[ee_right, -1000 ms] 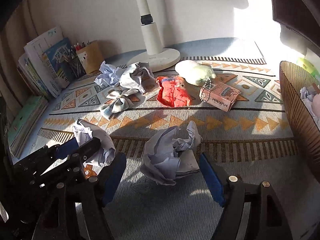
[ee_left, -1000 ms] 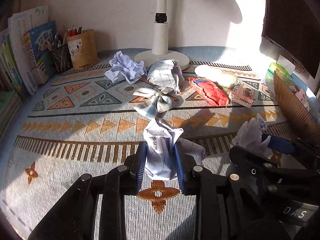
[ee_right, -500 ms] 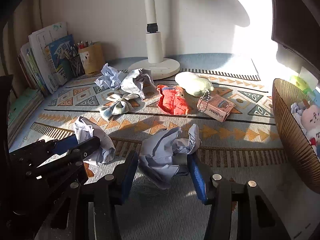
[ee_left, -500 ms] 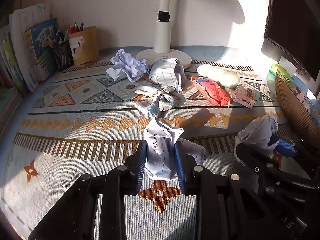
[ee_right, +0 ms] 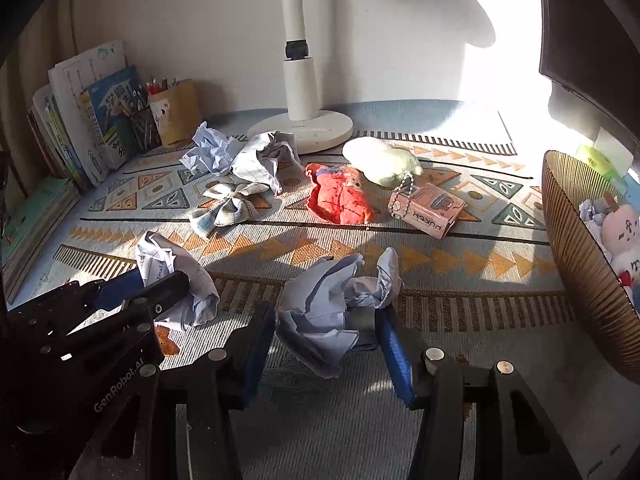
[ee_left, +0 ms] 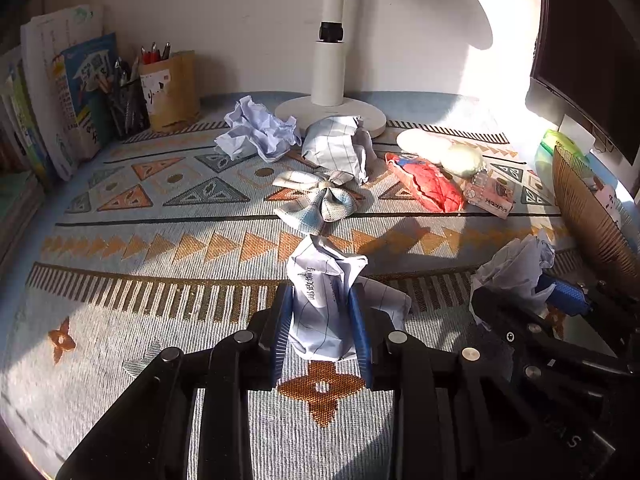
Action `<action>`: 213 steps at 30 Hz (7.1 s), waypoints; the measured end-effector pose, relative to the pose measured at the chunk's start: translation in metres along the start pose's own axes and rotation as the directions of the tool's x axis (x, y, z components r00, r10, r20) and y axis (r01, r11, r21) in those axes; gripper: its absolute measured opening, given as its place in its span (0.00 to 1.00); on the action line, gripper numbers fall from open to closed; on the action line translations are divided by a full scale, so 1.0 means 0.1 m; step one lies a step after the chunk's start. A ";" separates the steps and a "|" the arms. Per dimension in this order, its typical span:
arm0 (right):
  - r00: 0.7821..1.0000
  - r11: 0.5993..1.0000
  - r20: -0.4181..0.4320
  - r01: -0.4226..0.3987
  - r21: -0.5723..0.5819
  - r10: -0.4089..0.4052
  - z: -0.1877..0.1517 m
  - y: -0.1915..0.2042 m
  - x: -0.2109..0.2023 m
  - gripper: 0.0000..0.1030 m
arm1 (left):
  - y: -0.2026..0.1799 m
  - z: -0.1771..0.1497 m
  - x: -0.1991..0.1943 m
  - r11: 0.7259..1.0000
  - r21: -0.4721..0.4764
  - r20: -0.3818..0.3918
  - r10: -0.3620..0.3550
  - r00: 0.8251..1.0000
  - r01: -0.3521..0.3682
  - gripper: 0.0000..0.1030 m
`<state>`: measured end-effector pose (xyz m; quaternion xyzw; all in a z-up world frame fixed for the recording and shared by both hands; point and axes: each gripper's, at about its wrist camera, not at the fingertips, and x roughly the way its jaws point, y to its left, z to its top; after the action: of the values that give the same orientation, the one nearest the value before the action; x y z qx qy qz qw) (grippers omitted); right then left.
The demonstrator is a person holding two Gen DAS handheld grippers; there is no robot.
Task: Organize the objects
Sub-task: 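Lift and hold both crumpled papers in the left and right grippers, then carry both papers over the wicker bowl and open both grippers, then move both grippers back toward the plaid bow and red snack bag, then grasp the plaid fabric bow with the left gripper while the right grasps the red bag, then lift the plaid bow with the left gripper while the right lifts the red bag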
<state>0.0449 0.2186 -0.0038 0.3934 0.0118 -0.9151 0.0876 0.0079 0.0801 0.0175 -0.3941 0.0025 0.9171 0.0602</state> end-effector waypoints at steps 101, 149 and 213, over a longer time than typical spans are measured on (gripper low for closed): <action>0.990 0.970 0.089 -0.129 0.207 0.113 0.19 -0.43 0.03 0.69 | 0.44 0.10 -0.07 0.986 -0.134 0.123 -0.086 0.989 0.102 0.76; 0.988 0.983 -0.096 -0.104 0.151 0.119 0.92 -0.32 0.90 0.33 | 0.11 0.72 0.82 0.977 0.081 -0.118 -0.189 0.975 0.199 0.19; 0.996 0.998 -0.065 0.062 0.026 -0.060 -0.10 -0.18 0.03 0.50 | -0.08 -0.02 0.10 0.998 0.049 -0.035 0.034 0.999 -0.032 0.23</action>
<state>0.0472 0.2371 -0.0136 0.4231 0.0139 -0.9044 0.0536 0.0037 0.0891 0.0091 -0.4088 0.0325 0.9104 0.0545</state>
